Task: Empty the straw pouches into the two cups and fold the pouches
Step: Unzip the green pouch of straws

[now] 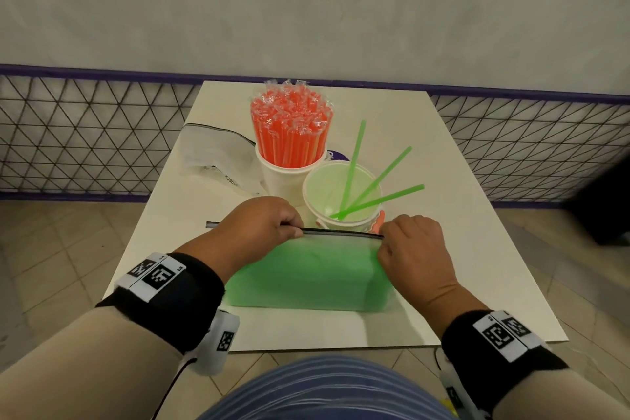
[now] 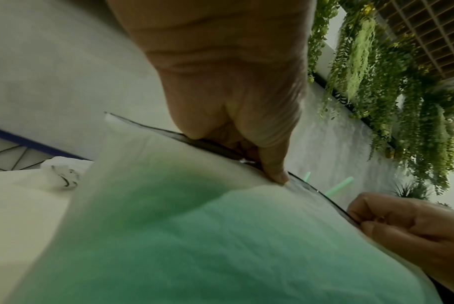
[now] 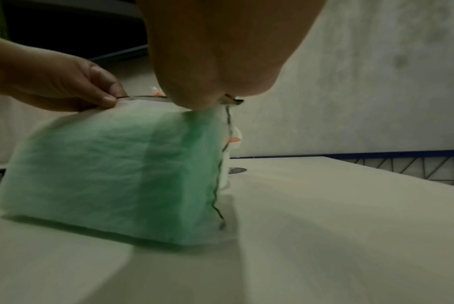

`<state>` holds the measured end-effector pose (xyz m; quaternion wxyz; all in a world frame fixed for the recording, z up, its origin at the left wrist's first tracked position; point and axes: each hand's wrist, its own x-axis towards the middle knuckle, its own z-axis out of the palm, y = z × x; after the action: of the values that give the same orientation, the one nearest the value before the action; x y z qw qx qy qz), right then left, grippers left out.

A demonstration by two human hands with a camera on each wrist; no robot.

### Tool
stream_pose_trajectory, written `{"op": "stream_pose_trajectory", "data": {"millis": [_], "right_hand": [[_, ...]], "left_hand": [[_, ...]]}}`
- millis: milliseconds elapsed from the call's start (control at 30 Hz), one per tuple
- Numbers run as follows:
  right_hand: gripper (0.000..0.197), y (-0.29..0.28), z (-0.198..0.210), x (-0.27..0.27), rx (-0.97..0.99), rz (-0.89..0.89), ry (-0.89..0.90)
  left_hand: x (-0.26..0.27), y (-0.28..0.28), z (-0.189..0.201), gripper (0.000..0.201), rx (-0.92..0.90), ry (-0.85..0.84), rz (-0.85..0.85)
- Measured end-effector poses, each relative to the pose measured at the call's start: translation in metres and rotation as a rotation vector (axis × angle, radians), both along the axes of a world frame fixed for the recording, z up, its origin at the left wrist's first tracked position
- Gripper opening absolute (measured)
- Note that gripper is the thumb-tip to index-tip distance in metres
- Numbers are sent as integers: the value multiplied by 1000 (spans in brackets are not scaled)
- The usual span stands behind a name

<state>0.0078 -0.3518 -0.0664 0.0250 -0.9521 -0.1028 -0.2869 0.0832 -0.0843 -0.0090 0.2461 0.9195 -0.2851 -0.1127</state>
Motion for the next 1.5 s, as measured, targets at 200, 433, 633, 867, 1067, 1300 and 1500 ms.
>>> {"op": "stream_pose_trajectory", "data": {"millis": [200, 433, 633, 867, 1067, 1300, 1500], "right_hand": [[6, -10, 2, 0, 25, -76, -37], [13, -2, 17, 5, 88, -94, -48], [13, 79, 21, 4, 36, 310, 42], [30, 76, 8, 12, 83, 410, 69], [27, 69, 13, 11, 80, 341, 75], [21, 66, 15, 10, -4, 405, 49], [14, 66, 18, 9, -19, 429, -63]], "left_hand": [[-3, -9, 0, 10, -15, 1, -10], [0, -17, 2, 9, -26, 11, 0], [2, -27, 7, 2, -9, 83, -51], [13, -17, 16, 21, -22, 307, -51], [23, -9, 29, 7, 24, 425, -38], [28, -10, 28, 4, 132, 418, -61], [23, -15, 31, 8, 198, 352, -96]]}}
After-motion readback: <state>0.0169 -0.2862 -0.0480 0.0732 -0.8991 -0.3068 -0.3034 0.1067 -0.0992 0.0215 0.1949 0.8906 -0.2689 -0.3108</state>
